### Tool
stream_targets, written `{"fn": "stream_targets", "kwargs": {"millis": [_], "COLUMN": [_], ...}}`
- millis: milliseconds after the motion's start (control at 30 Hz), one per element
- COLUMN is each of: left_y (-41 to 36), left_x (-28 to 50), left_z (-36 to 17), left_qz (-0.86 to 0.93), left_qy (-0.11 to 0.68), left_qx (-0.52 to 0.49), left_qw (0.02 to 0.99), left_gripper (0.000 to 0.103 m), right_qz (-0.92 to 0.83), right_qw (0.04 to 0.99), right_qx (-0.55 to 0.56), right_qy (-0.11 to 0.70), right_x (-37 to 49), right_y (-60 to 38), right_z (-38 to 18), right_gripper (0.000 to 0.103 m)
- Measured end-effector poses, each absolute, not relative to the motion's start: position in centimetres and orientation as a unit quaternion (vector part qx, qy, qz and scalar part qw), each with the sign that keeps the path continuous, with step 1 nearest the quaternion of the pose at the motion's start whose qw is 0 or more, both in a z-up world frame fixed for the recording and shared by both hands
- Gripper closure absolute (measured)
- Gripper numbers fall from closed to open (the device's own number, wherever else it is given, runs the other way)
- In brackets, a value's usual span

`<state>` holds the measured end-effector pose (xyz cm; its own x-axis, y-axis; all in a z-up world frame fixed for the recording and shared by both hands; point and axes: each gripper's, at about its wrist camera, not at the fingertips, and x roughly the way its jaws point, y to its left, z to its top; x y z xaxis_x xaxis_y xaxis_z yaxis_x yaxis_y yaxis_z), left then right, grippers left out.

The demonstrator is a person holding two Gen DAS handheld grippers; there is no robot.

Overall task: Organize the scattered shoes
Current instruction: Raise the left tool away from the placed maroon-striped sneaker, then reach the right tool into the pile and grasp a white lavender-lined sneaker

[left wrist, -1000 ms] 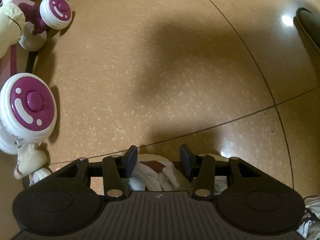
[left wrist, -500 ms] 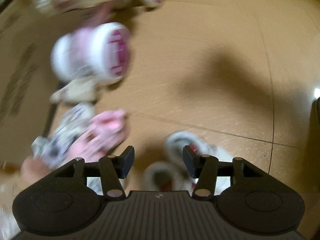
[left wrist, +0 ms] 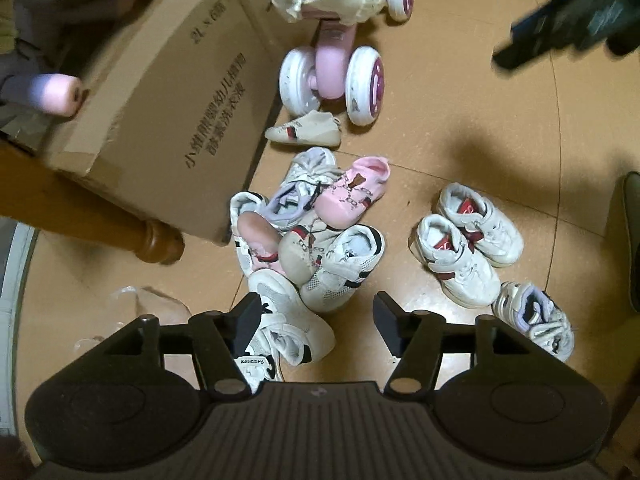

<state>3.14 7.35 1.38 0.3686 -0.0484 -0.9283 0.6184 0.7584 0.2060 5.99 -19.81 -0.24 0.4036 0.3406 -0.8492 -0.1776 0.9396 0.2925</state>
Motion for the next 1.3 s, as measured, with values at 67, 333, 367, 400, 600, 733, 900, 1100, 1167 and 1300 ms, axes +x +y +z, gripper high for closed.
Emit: {"fn": "stream_targets", "kwargs": {"millis": [67, 333, 367, 400, 600, 733, 900, 1100, 1167, 1300], "left_y": [8.0, 12.9, 13.9, 14.8, 17.3, 17.9, 17.7, 16.3, 15.9, 15.2], "left_x": [2.8, 3.4, 3.6, 3.9, 4.2, 4.4, 3.9, 3.8, 4.0, 4.2], "left_z": [0.8, -0.8, -0.5, -0.2, 1.6, 2.4, 2.6, 3.3, 3.6, 3.9], "left_qz": [-0.225, -0.177, -0.166, -0.156, -0.135, -0.136, -0.16, -0.179, -0.179, -0.18], "left_qy": [0.526, 0.545, 0.544, 0.542, 0.527, 0.518, 0.517, 0.503, 0.498, 0.493], "left_qx": [0.276, 0.349, 0.343, 0.337, 0.347, 0.359, 0.364, 0.375, 0.376, 0.383], "left_qw": [0.772, 0.742, 0.748, 0.754, 0.764, 0.764, 0.758, 0.758, 0.761, 0.76], "left_gripper": [0.042, 0.042, 0.042, 0.042, 0.042, 0.042, 0.042, 0.042, 0.042, 0.042], "right_qz": [0.157, 0.161, 0.162, 0.163, 0.179, 0.177, 0.176, 0.173, 0.179, 0.201], "right_qw": [0.827, 0.796, 0.791, 0.785, 0.76, 0.758, 0.77, 0.789, 0.798, 0.816], "right_qx": [0.087, 0.089, 0.09, 0.093, 0.111, 0.132, 0.137, 0.139, 0.114, 0.037], "right_qy": [0.533, 0.577, 0.583, 0.59, 0.614, 0.614, 0.598, 0.572, 0.564, 0.54], "right_x": [6.3, 6.4, 6.3, 6.2, 5.9, 6.2, 7.7, 11.8, 13.6, 18.1], "right_y": [-19.3, -15.6, -15.2, -14.7, -11.5, -10.3, -9.7, -9.7, -9.2, -7.3], "right_z": [-1.5, -8.6, -9.5, -10.5, -15.3, -17.1, -17.6, -16.6, -16.4, -16.0], "right_gripper": [0.019, 0.029, 0.03, 0.032, 0.049, 0.054, 0.058, 0.06, 0.06, 0.06]}}
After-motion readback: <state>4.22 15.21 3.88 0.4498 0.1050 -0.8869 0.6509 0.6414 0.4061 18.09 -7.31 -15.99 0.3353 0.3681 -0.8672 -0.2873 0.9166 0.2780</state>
